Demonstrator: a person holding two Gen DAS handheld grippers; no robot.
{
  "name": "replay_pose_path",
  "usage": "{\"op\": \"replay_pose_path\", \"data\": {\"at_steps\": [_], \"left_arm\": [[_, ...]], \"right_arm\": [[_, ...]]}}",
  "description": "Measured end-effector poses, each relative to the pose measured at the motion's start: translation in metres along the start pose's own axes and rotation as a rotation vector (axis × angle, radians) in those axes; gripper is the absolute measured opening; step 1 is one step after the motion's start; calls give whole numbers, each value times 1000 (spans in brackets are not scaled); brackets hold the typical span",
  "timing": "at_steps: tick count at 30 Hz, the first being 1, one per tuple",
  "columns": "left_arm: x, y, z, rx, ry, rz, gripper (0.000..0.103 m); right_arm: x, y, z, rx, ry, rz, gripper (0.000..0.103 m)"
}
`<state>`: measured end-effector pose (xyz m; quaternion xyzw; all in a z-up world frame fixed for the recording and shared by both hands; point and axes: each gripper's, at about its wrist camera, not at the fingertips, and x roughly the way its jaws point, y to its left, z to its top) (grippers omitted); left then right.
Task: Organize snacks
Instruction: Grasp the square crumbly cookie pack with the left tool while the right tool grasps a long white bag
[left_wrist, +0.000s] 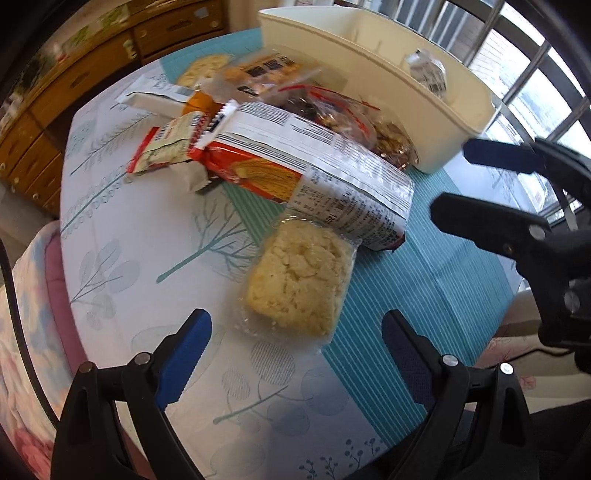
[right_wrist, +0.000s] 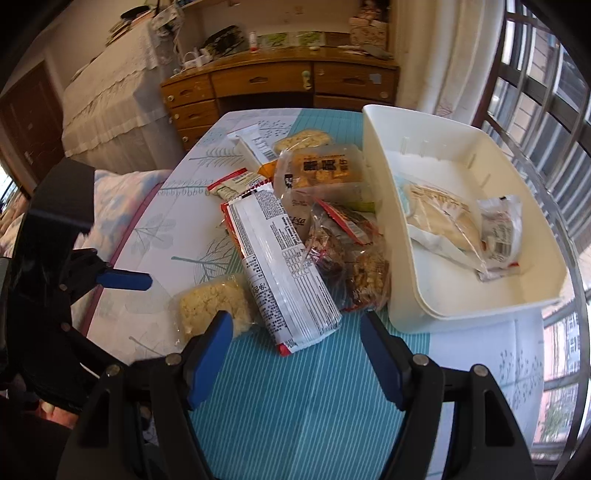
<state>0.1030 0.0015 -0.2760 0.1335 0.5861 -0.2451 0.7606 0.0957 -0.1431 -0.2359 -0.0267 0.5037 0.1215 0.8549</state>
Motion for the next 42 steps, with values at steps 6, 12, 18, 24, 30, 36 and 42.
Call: {"op": "replay_pose_path", "data": {"at_steps": [6, 12, 18, 24, 30, 36, 42], "left_arm": [[22, -5, 4, 56, -21, 23, 93], [34, -3, 12, 78, -52, 16, 93], [43, -2, 21, 102, -53, -20, 91], [50, -7, 32, 111, -65, -23, 87], [52, -18, 44, 126, -81, 15, 81], [53, -17, 58, 140, -96, 38, 60], [52, -7, 63, 137, -95, 23, 55]], "right_arm": [[23, -1, 8, -34, 11, 25, 72], [45, 0, 13, -52, 38, 68, 72], [60, 2, 18, -57, 56, 94, 72], [73, 0, 23, -45, 66, 107, 72], [86, -4, 27, -31, 81, 133, 72], [97, -3, 33, -18, 95, 150, 72], [109, -3, 37, 32, 127, 169, 72]]}}
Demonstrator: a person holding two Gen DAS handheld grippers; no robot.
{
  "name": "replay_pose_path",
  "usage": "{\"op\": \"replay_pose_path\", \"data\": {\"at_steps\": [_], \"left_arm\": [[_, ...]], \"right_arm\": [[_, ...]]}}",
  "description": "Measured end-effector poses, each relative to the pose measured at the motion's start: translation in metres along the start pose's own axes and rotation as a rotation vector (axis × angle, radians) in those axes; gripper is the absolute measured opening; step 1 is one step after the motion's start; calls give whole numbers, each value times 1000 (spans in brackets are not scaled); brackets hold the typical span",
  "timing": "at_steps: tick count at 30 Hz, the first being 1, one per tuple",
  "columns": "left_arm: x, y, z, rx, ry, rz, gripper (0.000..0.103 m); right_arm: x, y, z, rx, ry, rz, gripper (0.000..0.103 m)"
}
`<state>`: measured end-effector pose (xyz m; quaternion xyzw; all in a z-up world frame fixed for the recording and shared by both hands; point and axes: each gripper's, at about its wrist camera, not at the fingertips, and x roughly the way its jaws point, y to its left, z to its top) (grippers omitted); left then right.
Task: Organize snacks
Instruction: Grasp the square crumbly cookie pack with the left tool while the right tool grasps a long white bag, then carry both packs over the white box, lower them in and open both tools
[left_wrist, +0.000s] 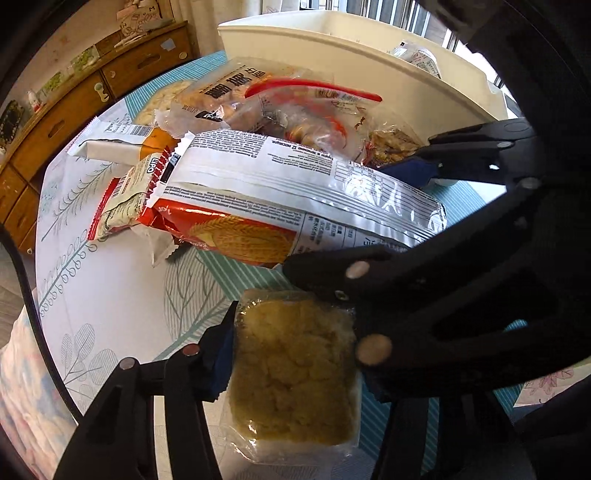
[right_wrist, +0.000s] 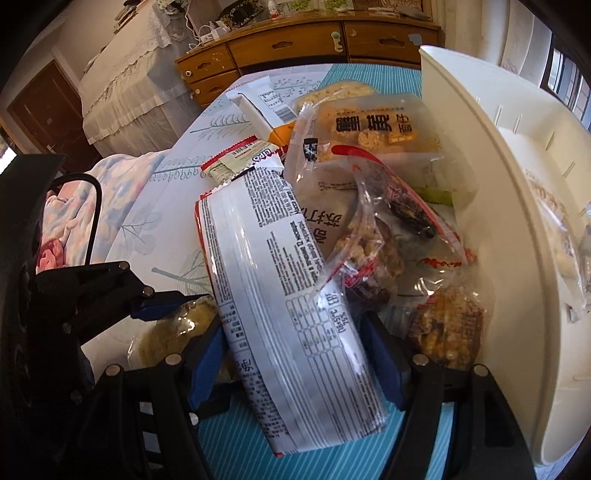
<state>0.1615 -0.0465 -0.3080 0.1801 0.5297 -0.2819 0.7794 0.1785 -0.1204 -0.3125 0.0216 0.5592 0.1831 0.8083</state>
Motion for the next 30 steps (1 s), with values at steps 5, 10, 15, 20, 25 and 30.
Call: {"op": "replay_pose_path", "data": {"at_steps": [5, 10, 15, 20, 25, 30], "left_arm": [[-4, 13, -9, -34, 14, -15, 54], [-9, 24, -21, -60, 37, -20, 54], [-20, 38, -31, -95, 48, -15, 54], [-42, 63, -40, -146, 36, 0, 54], [-73, 81, -47, -197, -2, 27, 54], [-114, 86, -72, -252, -46, 33, 54]], "right_arm": [[3, 3, 4, 23, 14, -5, 68], [3, 6, 4, 44, 27, -11, 64], [4, 14, 3, 74, 56, -27, 62], [1, 26, -4, 142, 94, -34, 61], [-7, 38, -16, 234, 114, -8, 59], [-24, 57, -20, 282, 80, 15, 59]]}}
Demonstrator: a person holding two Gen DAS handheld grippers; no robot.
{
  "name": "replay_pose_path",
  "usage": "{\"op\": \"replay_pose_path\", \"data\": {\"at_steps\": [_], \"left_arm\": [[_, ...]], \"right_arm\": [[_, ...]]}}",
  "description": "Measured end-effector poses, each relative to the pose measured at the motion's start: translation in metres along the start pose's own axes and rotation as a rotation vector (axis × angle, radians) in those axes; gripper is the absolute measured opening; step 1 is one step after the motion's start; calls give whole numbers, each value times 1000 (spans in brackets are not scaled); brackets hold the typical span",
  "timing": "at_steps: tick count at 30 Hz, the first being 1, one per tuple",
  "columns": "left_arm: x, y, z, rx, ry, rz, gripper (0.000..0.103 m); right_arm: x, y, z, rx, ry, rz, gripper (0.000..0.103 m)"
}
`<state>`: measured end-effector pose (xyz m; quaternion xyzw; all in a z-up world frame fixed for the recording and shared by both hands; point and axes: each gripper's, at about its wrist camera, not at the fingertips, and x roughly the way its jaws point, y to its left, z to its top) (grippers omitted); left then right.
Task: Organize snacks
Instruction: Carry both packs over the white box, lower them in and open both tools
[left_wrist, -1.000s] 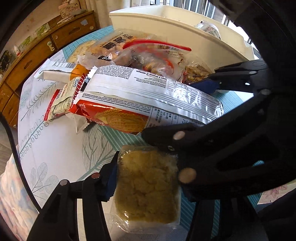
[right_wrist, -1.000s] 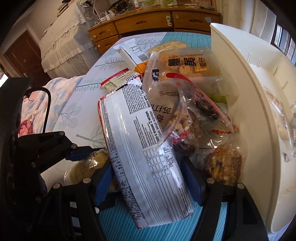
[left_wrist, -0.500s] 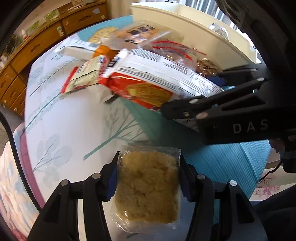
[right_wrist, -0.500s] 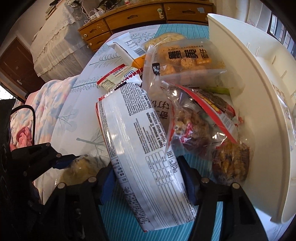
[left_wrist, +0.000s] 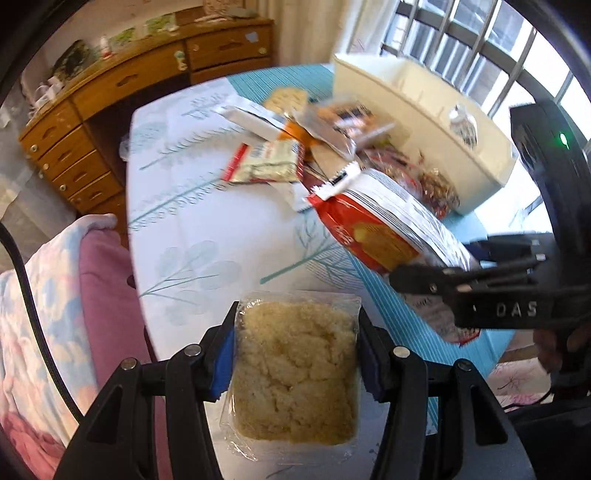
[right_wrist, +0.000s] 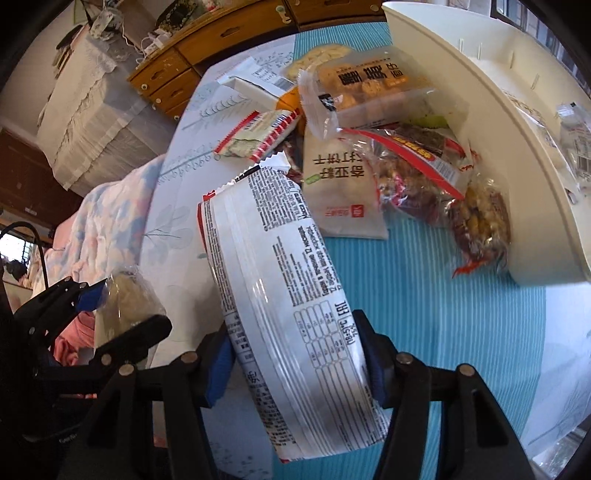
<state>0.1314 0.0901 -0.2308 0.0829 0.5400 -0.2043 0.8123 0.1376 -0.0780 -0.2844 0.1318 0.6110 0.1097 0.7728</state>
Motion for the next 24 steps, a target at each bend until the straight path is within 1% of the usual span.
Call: {"op": "replay_pose_path", "data": {"at_steps": [3, 13, 19, 24], "left_arm": [[-20, 5, -4, -25, -29, -1, 54], [-71, 29, 9, -111, -119, -3, 54], [-95, 36, 29, -169, -176, -36, 54], [-108, 30, 44, -185, -219, -51, 54]], "right_arm": [[-13, 11, -3, 3, -31, 4, 59], [-66, 40, 4, -37, -152, 16, 59], [-97, 41, 12, -25, -226, 16, 59], [-120, 35, 20, -16, -272, 14, 59]]}}
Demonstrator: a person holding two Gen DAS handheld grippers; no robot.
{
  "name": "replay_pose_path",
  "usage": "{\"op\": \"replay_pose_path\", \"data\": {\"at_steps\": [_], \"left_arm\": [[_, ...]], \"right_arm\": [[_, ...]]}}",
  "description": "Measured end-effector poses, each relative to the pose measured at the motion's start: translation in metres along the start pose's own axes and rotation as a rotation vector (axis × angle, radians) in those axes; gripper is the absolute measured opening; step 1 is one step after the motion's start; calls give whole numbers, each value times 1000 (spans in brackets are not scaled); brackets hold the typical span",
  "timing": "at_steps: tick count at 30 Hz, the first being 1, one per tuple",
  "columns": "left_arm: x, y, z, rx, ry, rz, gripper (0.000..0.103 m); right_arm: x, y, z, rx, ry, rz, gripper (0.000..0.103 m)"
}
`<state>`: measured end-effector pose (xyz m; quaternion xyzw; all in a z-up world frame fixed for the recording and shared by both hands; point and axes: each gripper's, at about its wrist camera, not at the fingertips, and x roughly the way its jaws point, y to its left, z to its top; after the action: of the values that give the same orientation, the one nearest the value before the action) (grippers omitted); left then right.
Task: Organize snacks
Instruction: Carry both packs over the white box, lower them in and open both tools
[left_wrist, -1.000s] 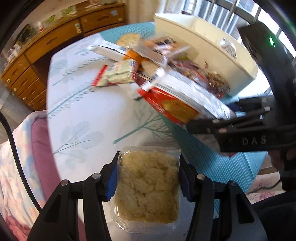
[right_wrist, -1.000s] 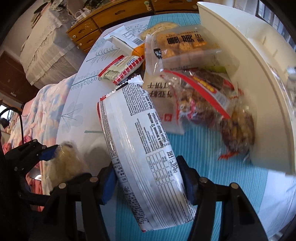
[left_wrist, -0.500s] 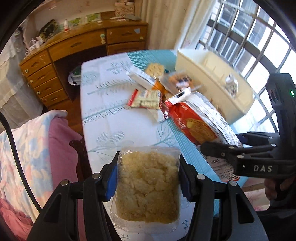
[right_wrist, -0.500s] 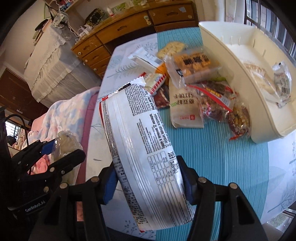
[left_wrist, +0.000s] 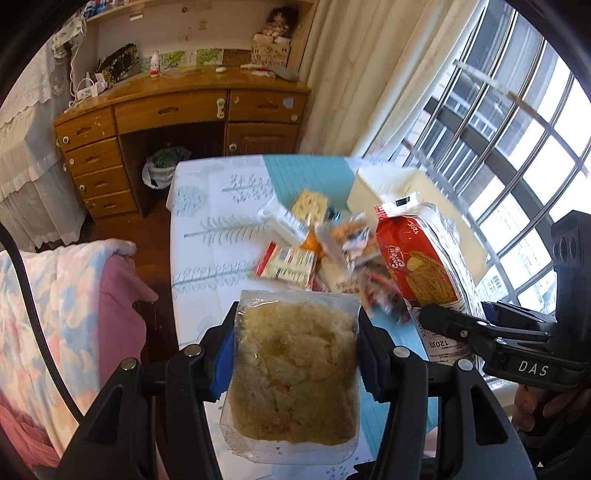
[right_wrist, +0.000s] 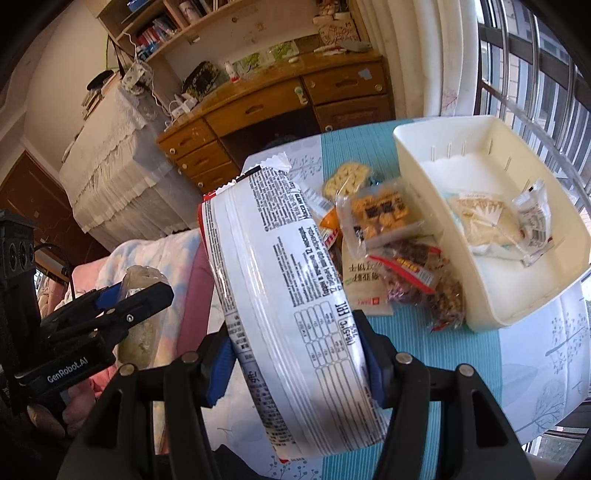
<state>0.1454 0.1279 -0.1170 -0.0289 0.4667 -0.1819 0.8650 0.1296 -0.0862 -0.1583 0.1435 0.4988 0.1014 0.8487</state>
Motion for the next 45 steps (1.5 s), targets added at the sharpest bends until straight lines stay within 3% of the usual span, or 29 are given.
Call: {"op": "replay_pose_path", "data": {"at_steps": [14, 28, 45], "left_arm": [[0, -73, 26, -31, -71, -34, 54], [32, -166, 48, -99, -110, 19, 54], [102, -242, 91, -180, -98, -37, 54]], "right_arm": [[-38, -74, 53, 54, -107, -4, 59], [-50, -168, 89, 6, -77, 62, 59], [-44, -250, 110, 6, -15, 54, 59]]}}
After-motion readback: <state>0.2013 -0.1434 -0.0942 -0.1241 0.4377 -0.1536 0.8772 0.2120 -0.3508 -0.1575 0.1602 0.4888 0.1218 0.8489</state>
